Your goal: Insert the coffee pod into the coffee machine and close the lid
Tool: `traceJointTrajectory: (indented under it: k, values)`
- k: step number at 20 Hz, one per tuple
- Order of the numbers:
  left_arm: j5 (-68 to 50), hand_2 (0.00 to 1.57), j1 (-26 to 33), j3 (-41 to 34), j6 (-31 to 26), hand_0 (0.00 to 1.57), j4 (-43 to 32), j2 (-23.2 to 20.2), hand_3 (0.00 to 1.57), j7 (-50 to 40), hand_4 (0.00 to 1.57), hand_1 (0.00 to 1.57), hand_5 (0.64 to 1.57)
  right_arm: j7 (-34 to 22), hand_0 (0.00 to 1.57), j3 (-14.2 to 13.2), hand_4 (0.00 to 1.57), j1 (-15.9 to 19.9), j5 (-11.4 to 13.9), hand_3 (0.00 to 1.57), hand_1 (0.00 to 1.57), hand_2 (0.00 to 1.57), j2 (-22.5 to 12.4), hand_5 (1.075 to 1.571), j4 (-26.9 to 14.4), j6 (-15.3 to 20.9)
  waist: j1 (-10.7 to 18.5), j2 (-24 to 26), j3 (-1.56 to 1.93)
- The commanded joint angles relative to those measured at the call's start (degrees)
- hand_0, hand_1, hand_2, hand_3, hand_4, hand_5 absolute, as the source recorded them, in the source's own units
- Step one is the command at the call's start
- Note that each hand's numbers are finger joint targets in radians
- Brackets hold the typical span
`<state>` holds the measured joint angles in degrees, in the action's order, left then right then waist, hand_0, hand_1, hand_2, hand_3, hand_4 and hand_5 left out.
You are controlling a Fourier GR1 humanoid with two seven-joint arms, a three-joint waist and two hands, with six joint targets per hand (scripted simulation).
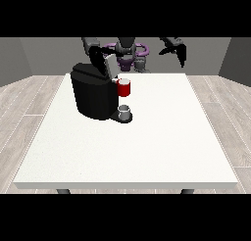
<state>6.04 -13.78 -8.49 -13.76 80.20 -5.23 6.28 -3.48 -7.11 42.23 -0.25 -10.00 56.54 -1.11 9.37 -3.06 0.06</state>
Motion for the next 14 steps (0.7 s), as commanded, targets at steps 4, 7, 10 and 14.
traceJointTrajectory:
  k: [4, 7, 10, 14]
  values:
    - [2.6, 0.00, -1.6, 3.1, 2.1, 0.00, 0.6, 1.8, 0.00, -1.0, 0.36, 0.00, 1.571, -0.8, 0.00, 2.9, 0.10, 7.4, 3.3, 0.00, 0.00, 0.00, 1.8, 1.571, -0.3, 2.4, 2.8, -2.6, -0.06]
    - [1.3, 0.00, -1.2, 1.6, 1.2, 0.00, 0.2, 0.4, 0.00, -1.0, 0.38, 0.00, 1.571, -3.0, 0.00, 3.6, 0.00, 8.0, 3.2, 0.00, 0.00, 0.00, 0.1, 1.571, 0.2, -0.9, 2.0, -1.1, -0.07]
    - [-0.3, 0.00, -2.6, 0.0, -0.2, 0.00, -1.8, -0.8, 0.00, 0.8, 0.36, 0.00, 1.571, -2.1, 0.00, 5.5, 0.00, 8.1, 4.9, 0.00, 0.00, 0.00, 3.2, 1.571, 1.9, 2.2, 2.5, -3.4, -0.09]
    - [0.6, 0.00, -3.7, 3.4, -0.7, 0.00, 0.0, 1.1, 0.00, -1.4, 0.38, 0.00, 1.571, -4.9, 0.00, 7.0, 0.10, 10.7, 8.2, 0.00, 0.00, 0.00, 2.1, 1.571, 2.8, 4.5, 6.7, -3.5, -0.10]
